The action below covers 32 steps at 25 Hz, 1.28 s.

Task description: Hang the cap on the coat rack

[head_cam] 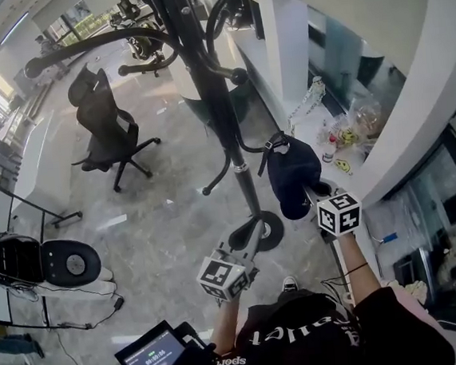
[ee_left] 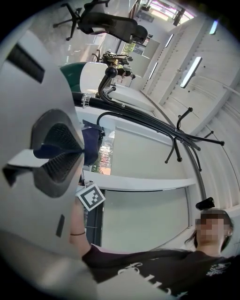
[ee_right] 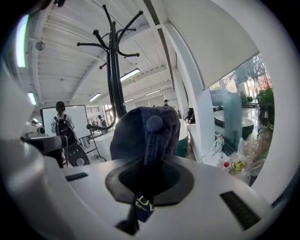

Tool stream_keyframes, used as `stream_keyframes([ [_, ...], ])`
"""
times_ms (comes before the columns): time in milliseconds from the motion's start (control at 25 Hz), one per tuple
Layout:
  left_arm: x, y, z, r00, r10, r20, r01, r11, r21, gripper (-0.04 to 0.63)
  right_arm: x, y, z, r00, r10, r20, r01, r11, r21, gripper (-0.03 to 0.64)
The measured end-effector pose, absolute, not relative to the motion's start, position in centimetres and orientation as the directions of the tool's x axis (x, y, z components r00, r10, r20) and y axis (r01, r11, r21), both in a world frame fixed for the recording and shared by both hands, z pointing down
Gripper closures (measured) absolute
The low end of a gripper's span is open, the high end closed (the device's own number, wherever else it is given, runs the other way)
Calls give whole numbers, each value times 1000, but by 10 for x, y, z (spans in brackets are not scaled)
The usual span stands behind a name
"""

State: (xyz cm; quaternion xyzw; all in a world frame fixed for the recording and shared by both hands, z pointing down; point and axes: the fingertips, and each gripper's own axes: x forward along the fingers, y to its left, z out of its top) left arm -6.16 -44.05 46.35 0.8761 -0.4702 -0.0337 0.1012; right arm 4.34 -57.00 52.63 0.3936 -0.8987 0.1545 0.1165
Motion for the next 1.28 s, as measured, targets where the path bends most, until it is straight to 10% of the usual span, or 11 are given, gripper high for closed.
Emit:
stream_keyframes([
  [880, -85, -447, 472, 481, -875, 53, -861, -461, 215, 590, -30, -560, 592, -702, -553, 448, -670, 727, -152, 580],
  [1040, -87, -445, 472, 483, -874, 56, -861, -461, 216, 590, -29, -553, 598, -693, -540, 478, -668, 731, -141, 413],
  [1280, -89, -437, 472, 507, -861, 52, -846, -484, 224, 591, -12, -545, 588, -614, -628, 478, -757, 641, -129, 380],
])
